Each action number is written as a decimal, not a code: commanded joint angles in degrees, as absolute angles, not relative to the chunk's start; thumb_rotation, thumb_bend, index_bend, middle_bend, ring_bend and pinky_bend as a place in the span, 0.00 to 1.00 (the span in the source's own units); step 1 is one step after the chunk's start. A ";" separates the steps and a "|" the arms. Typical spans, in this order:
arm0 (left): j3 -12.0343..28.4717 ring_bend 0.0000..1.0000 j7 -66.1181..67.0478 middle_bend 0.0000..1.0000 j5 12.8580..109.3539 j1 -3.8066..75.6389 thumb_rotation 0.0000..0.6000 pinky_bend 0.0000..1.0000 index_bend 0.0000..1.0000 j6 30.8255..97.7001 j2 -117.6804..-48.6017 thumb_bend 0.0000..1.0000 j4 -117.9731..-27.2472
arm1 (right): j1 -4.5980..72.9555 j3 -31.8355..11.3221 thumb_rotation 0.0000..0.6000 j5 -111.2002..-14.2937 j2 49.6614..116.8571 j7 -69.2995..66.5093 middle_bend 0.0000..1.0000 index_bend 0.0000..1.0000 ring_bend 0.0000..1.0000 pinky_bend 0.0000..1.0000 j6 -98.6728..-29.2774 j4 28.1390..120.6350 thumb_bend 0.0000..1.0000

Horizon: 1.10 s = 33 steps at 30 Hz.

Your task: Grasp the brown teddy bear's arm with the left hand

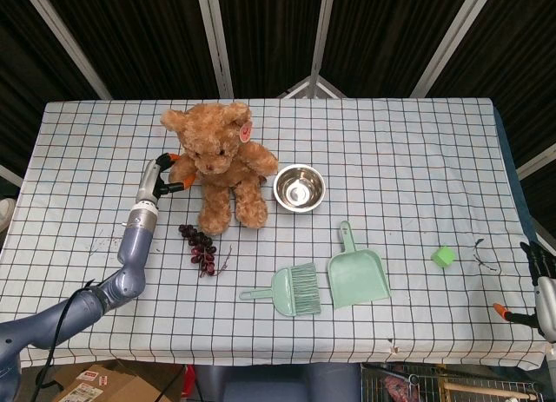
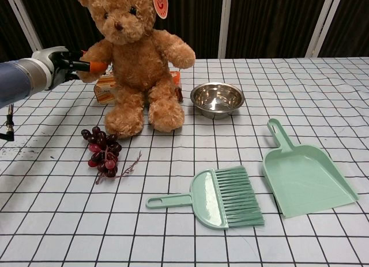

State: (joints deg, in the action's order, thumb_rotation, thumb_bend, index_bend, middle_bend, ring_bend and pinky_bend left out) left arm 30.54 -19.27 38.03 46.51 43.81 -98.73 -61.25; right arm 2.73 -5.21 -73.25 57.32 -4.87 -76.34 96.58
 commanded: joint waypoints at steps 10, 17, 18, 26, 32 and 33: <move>32.01 0.00 -14.03 0.45 34.64 47.96 1.00 0.00 0.50 46.58 -99.03 0.50 -63.58 | 2.77 -5.30 1.00 -72.98 57.18 -4.75 0.00 0.00 0.00 0.00 -76.22 96.71 0.12; 31.24 0.00 -11.45 0.44 31.26 47.58 1.00 0.00 0.50 45.98 -99.71 0.49 -61.02 | 2.78 -5.14 1.00 -73.35 57.22 -4.59 0.00 0.00 0.00 0.00 -76.29 96.92 0.12; 31.59 0.00 -11.62 0.44 31.17 47.65 1.00 0.00 0.50 45.90 -99.72 0.49 -60.96 | 2.76 -5.13 1.00 -73.42 57.23 -4.57 0.00 0.00 0.00 0.00 -76.35 96.93 0.13; 30.89 0.00 -9.21 0.44 34.13 47.69 1.00 0.00 0.50 49.20 -99.42 0.49 -63.87 | 2.94 -5.18 1.00 -73.17 57.38 -4.14 0.00 0.00 0.00 0.00 -76.12 96.90 0.13; 30.41 0.00 -7.70 0.43 33.72 48.42 1.00 0.00 0.50 48.97 -101.28 0.49 -60.00 | 2.82 -5.15 1.00 -73.19 57.28 -4.41 0.00 0.00 0.00 0.00 -76.25 96.84 0.12; 30.59 0.00 -7.90 0.43 34.07 48.59 1.00 0.00 0.50 48.99 -101.47 0.49 -59.85 | 2.81 -5.16 1.00 -73.18 57.26 -4.44 0.00 0.00 0.00 0.00 -76.24 96.86 0.13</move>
State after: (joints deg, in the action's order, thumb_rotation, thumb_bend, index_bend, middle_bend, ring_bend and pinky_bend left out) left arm 30.47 -7.92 33.80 48.28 49.00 -101.03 -60.30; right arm 2.81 -5.16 -73.18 57.26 -4.44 -76.24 96.86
